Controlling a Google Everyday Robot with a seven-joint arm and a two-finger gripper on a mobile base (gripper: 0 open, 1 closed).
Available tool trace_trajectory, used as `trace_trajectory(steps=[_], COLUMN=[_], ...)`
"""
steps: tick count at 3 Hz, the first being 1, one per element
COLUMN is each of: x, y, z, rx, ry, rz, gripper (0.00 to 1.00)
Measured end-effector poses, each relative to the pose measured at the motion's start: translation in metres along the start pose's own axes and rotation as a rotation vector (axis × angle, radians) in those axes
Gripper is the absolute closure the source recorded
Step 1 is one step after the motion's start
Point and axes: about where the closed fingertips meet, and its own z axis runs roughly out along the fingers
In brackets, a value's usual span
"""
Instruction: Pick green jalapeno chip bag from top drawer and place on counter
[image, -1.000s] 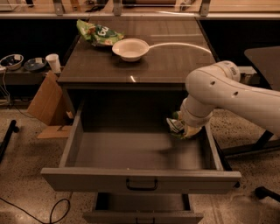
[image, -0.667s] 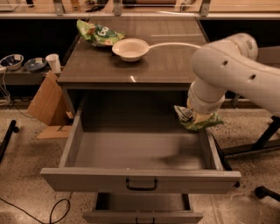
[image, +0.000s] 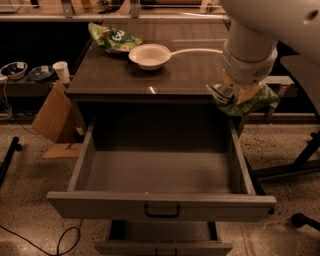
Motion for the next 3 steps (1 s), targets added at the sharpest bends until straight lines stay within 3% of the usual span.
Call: trace_trajectory(steps=[1,2,3], x=[0.005,-0.001,-0.016], y=[-0.015,-0.045,-0.085], z=[-0.064,-0.075,-0.054], rx=[0.033,0.099,0.158], ry=[0.116,0.137,0.046], rz=[0.000,0.076,0.222], gripper=[1.00,1.00,1.00])
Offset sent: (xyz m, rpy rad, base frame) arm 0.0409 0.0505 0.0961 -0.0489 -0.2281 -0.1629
